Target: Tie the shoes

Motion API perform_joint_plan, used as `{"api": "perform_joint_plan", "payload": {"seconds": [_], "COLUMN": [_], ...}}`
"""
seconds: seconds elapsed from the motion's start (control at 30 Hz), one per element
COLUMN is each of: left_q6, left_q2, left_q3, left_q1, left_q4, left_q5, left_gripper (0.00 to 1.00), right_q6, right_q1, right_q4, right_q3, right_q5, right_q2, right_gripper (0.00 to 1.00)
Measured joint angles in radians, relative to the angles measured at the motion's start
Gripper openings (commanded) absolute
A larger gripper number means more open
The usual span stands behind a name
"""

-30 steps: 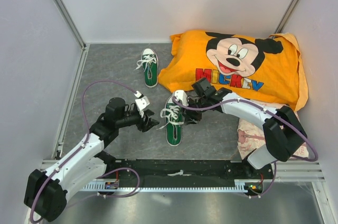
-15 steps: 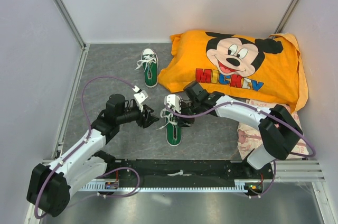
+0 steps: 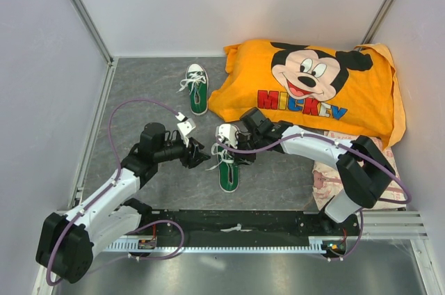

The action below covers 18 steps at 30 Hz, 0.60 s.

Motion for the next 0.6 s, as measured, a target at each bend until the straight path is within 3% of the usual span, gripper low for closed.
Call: {"api": "perform_joint_plan", "payload": {"seconds": [0.17,0.23,0.27,0.37,0.6], "left_q6": [0.0,0.0,0.0,0.0,0.002], "left_q2": [0.009,0.01,0.01,0.01,0.008], "left_q3": [0.0,0.0,0.0,0.0,0.0], "left_q1": [0.001,0.002,0.002,0.005,0.006], "left_q4": [0.0,0.0,0.0,0.0,0.0], "left_q5": [0.002,0.003,0.004,0.004,0.023], "left_gripper": [0.56,0.56,0.56,0.56,0.55], "right_q6": [0.008,0.009,0.012,0.012,0.042], "right_q1": [0.0,0.0,0.0,0.0,0.0], "right_q4": [0.007,0.01,0.01,0.009,0.003], "right_q3": [0.004,0.006,0.006,0.007,0.007], "right_q5": [0.016,0.02,0.02,0.02,0.018], "right_q2": [0.004,0.011,0.014,0.017,0.002], "right_gripper": [0.42,0.31,0.19,0.0,0.0]}}
